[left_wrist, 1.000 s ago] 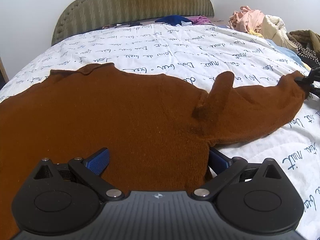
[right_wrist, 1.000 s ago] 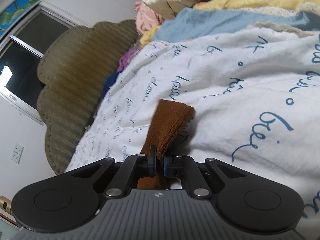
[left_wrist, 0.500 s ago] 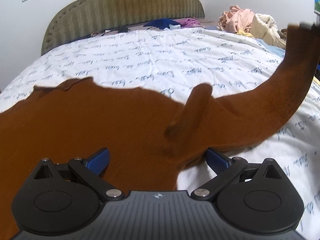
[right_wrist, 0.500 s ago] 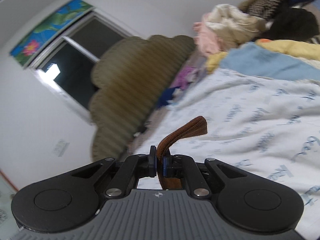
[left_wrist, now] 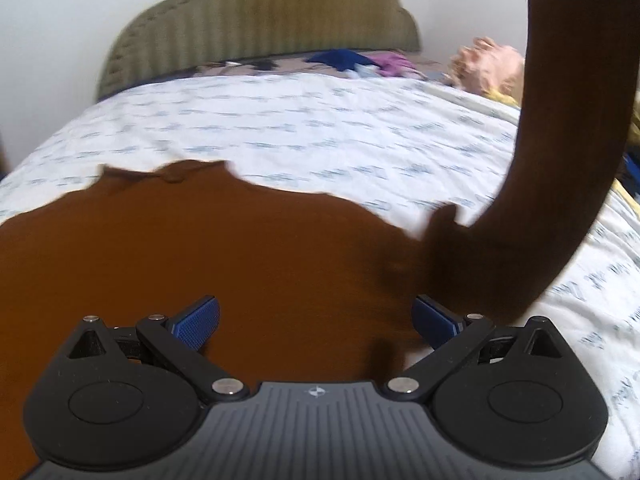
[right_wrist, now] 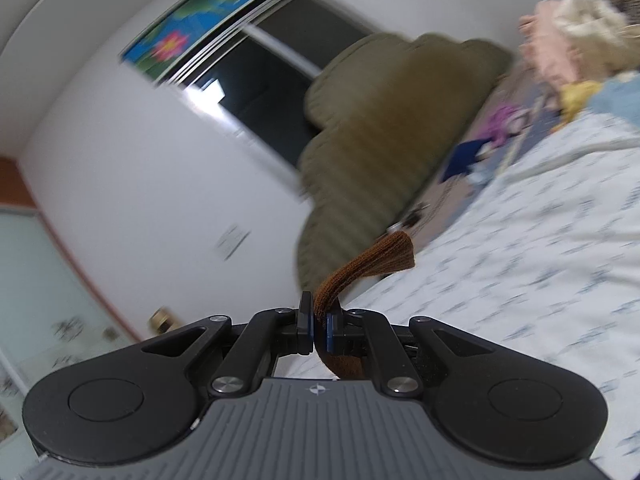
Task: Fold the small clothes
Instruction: 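Lift the sleeve with the right tool and carry it across the sweater body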
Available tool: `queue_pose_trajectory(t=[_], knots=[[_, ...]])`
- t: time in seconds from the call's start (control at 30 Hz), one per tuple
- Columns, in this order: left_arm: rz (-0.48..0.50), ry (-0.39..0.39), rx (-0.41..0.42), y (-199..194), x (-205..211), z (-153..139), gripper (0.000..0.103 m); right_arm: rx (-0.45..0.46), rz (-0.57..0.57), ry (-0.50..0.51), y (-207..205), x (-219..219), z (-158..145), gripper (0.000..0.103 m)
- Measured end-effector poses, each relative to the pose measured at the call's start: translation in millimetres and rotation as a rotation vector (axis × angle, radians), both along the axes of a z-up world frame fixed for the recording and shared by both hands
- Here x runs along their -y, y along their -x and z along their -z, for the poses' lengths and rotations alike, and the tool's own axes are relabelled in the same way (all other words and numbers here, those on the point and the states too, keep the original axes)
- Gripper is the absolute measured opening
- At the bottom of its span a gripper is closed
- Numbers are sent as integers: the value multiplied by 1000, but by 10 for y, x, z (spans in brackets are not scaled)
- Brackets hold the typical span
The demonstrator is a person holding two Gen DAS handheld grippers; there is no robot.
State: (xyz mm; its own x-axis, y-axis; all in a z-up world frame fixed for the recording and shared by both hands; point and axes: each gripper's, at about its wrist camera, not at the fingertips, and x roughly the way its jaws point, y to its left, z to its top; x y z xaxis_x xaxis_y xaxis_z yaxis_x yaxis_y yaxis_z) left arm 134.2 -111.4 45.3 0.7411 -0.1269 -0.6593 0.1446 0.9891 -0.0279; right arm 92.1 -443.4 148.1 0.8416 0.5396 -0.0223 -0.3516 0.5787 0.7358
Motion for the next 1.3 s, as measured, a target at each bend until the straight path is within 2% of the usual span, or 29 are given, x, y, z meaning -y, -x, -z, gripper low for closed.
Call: queue_pose_trajectory(t=[0.2,0.33,0.5,0.63,0.77,0.97,1.2,1.3], knots=[[-136,10,-8,-35,-637,-55,103,24,-152,19,-46,-827,-243,11],[-188,1,8,25,-978,-70,103,23,-240,40,-50,-1418,-367,11],[-239,-26,42,221,-1365,-85,103,-8,-328,82,-60,-2112,-363,11],[-259,-63,73,399,-1566,-82,103,-56,-387,130,-135,-2671,-230,11],[-246,-66,82,598,-1694,-63,103,-110,-429,197,-271,-3185,-21,11],[-254,-108,103,837,-1806,-31,103,-175,-468,280,-330,-3777,302,11],[-290,-103,71,1036,-2069,20,103,-225,-500,409,-315,-4358,600,12],[-309,-99,54,1108,-2173,46,103,-241,-499,487,-308,-4575,716,16]])
